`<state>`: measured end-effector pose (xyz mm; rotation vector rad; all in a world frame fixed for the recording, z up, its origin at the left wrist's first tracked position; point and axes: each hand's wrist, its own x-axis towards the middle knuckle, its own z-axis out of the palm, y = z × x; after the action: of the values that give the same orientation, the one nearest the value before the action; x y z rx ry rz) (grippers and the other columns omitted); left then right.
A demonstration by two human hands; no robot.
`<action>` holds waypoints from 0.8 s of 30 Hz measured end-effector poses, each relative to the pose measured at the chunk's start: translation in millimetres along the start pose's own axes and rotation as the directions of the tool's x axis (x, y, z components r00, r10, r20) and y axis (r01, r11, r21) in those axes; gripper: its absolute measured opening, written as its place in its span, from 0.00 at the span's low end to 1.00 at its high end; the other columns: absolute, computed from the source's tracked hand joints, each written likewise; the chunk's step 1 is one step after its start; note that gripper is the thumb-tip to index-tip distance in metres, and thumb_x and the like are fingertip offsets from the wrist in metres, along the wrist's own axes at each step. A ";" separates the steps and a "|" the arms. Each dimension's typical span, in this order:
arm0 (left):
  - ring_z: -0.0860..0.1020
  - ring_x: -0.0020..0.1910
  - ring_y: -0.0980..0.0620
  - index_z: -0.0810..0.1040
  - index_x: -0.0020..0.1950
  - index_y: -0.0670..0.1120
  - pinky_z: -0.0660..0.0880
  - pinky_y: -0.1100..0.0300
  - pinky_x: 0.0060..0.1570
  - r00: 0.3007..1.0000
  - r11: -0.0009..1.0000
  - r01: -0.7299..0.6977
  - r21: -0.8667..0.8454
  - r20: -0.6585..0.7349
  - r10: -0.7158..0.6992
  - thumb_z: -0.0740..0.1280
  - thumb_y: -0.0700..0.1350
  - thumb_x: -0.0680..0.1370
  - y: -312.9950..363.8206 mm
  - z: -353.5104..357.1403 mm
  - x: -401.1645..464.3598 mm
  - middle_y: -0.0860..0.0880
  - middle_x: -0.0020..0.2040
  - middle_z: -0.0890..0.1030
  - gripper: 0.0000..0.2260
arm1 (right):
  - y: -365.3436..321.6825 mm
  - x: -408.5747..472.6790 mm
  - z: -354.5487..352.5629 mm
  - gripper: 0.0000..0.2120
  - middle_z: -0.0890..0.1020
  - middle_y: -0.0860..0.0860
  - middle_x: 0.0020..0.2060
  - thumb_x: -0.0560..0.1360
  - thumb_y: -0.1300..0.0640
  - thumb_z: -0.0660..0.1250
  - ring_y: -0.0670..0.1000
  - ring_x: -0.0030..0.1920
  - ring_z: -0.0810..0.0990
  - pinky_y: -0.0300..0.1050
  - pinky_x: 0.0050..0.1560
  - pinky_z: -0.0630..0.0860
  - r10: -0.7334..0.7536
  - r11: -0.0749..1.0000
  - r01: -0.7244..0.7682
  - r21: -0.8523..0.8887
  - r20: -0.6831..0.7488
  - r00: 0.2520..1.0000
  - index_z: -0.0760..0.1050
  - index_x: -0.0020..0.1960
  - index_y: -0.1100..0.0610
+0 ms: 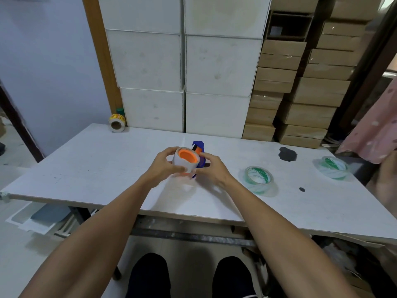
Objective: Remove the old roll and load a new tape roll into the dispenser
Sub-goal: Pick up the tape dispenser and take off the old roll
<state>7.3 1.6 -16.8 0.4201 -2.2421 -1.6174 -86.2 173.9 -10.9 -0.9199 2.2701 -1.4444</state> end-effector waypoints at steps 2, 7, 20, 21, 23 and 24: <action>0.77 0.61 0.47 0.73 0.69 0.50 0.81 0.64 0.42 1.000 0.998 0.023 -0.065 0.004 -0.023 0.78 0.33 0.69 2.7 -0.3 2.2 0.52 0.64 0.75 0.32 | 0.9 -4.3 -2.2 0.22 0.81 0.49 0.56 0.68 0.63 0.79 0.52 0.57 0.78 0.47 0.60 0.78 0.030 0.997 -0.029 0.069 -0.001 1.000 0.78 0.59 0.53; 0.77 0.63 0.44 0.71 0.72 0.53 0.82 0.57 0.48 0.999 0.985 0.043 -0.168 -0.004 -0.044 0.76 0.35 0.71 10.1 -0.6 7.8 0.49 0.68 0.74 0.33 | 9.7 -15.1 -7.4 0.29 0.77 0.50 0.63 0.71 0.69 0.75 0.43 0.60 0.77 0.28 0.45 0.75 0.088 0.962 -0.091 0.258 0.023 0.996 0.72 0.69 0.56; 0.79 0.62 0.48 0.73 0.69 0.50 0.74 0.49 0.61 0.999 0.975 0.037 -0.219 -0.024 -0.043 0.76 0.52 0.75 37.4 26.5 26.0 0.50 0.60 0.83 0.25 | 12.1 -20.6 -17.9 0.36 0.80 0.58 0.64 0.75 0.73 0.70 0.59 0.62 0.82 0.55 0.65 0.78 0.251 0.682 -0.244 0.690 0.093 0.964 0.60 0.78 0.59; 0.79 0.62 0.48 0.73 0.70 0.51 0.74 0.49 0.61 0.999 0.974 0.037 -0.223 -0.029 -0.045 0.75 0.54 0.75 40.2 30.1 27.7 0.49 0.61 0.82 0.26 | 11.5 -20.3 -19.2 0.36 0.80 0.59 0.64 0.75 0.72 0.70 0.59 0.62 0.82 0.56 0.66 0.78 0.248 0.664 -0.236 0.710 0.089 0.965 0.60 0.78 0.59; 0.78 0.63 0.47 0.71 0.71 0.52 0.74 0.48 0.61 0.998 0.971 0.037 -0.236 -0.036 -0.047 0.74 0.56 0.75 46.3 36.5 30.5 0.48 0.63 0.81 0.26 | 11.1 -19.3 -21.4 0.36 0.80 0.59 0.63 0.75 0.72 0.70 0.59 0.61 0.83 0.57 0.66 0.77 0.247 0.625 -0.228 0.746 0.087 0.965 0.61 0.78 0.58; 0.77 0.63 0.47 0.70 0.71 0.53 0.74 0.47 0.61 0.998 0.969 0.042 -0.245 -0.036 -0.052 0.73 0.56 0.75 49.0 39.4 31.7 0.48 0.64 0.80 0.26 | 11.1 -18.6 -22.3 0.36 0.80 0.60 0.64 0.75 0.72 0.70 0.59 0.61 0.83 0.57 0.66 0.77 0.247 0.611 -0.225 0.759 0.087 0.965 0.61 0.78 0.58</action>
<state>-40.3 36.5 21.6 0.4389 -1.9828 -1.8629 -88.6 204.8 -12.3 -0.2997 1.4190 -2.0149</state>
